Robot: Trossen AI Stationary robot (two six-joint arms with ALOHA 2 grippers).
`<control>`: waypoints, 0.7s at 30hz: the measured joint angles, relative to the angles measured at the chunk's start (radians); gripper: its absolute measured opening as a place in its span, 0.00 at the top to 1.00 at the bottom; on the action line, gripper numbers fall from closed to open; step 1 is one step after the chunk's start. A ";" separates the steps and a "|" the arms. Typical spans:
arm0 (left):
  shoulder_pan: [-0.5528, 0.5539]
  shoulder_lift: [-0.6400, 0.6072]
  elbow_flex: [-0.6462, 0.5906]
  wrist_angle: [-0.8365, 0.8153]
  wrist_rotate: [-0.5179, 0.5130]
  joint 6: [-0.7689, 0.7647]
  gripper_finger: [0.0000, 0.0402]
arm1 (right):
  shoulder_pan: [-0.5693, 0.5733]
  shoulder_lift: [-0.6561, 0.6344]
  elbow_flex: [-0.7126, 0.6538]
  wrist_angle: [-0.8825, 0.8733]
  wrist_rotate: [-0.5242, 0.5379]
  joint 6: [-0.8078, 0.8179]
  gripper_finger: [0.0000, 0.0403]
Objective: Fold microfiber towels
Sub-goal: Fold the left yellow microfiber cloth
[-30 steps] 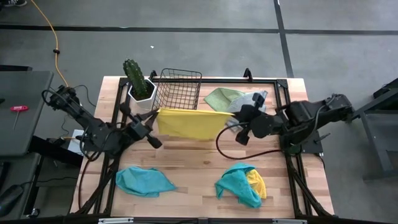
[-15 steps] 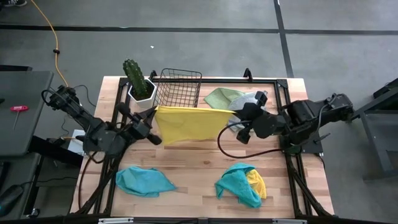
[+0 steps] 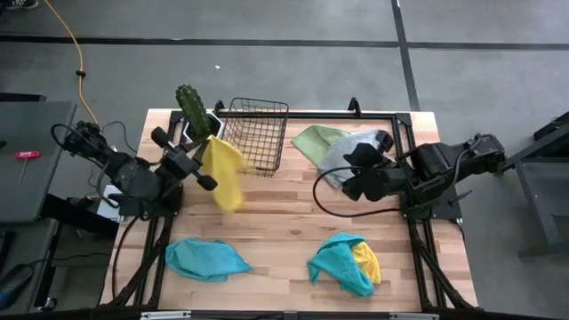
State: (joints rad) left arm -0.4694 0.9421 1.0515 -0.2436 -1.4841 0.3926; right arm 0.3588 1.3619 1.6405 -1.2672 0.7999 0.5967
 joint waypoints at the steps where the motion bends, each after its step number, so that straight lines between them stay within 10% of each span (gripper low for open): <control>1: 0.000 -0.002 0.000 0.000 0.010 -0.010 1.00 | 0.000 0.001 0.000 0.009 -0.012 -0.002 1.00; 10: 0.001 0.064 -0.001 0.063 0.227 -0.109 1.00 | 0.000 0.024 0.000 0.023 -0.031 -0.029 1.00; 21: 0.103 0.316 0.140 0.228 0.383 0.123 1.00 | -0.012 0.101 0.000 -0.018 -0.074 -0.055 0.90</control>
State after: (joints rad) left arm -0.3666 1.2580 1.1915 -0.0154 -1.1012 0.5151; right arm 0.3470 1.4629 1.6405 -1.2851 0.7255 0.5417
